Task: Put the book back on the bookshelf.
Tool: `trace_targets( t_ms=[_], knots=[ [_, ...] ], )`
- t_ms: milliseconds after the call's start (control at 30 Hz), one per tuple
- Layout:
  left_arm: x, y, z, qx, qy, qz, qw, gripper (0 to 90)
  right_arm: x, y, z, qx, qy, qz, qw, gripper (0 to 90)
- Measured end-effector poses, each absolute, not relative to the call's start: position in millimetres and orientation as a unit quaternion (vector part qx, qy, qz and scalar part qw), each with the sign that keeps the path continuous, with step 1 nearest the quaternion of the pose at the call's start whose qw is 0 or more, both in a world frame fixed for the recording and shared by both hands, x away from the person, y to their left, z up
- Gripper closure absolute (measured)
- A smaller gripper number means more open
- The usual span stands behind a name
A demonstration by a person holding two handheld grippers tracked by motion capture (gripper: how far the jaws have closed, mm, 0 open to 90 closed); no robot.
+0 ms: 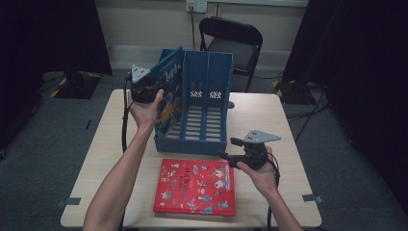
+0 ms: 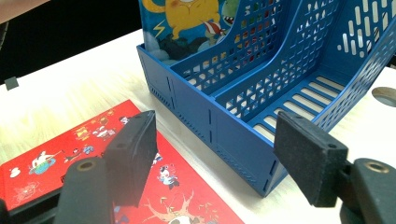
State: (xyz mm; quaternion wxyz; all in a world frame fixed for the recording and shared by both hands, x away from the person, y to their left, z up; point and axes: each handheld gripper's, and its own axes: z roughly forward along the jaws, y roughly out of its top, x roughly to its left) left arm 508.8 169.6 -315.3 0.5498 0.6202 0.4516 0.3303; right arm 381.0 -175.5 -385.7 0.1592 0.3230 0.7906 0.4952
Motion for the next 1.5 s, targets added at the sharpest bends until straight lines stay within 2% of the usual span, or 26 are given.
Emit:
trace_targets(
  t_ms=[633, 1100, 1233, 1333, 1500],
  knots=[
    [485.7, 181.4, -318.9, 0.656, 0.445, 0.309, 0.525, 80.9, 380.6, -170.0, -388.6, 0.322, 0.796, 0.488, 0.155, 30.3],
    [486.2, 181.5, -294.7, 0.695, 0.448, 0.272, 0.492, 70.4, 380.7, -170.8, -388.3, 0.325, 0.796, 0.487, 0.156, 30.2],
    [490.3, 182.7, -282.8, 0.719, 0.461, 0.261, 0.451, 68.3, 380.9, -170.7, -388.0, 0.325, 0.796, 0.487, 0.156, 30.2],
    [492.5, 182.7, -279.8, 0.734, 0.464, 0.248, 0.430, 69.9, 380.8, -170.7, -387.7, 0.325, 0.796, 0.486, 0.157, 30.2],
    [494.4, 186.8, -279.9, 0.732, 0.479, 0.241, 0.421, 74.4, 381.0, -170.4, -388.0, 0.325, 0.796, 0.486, 0.156, 30.2]
  ],
)
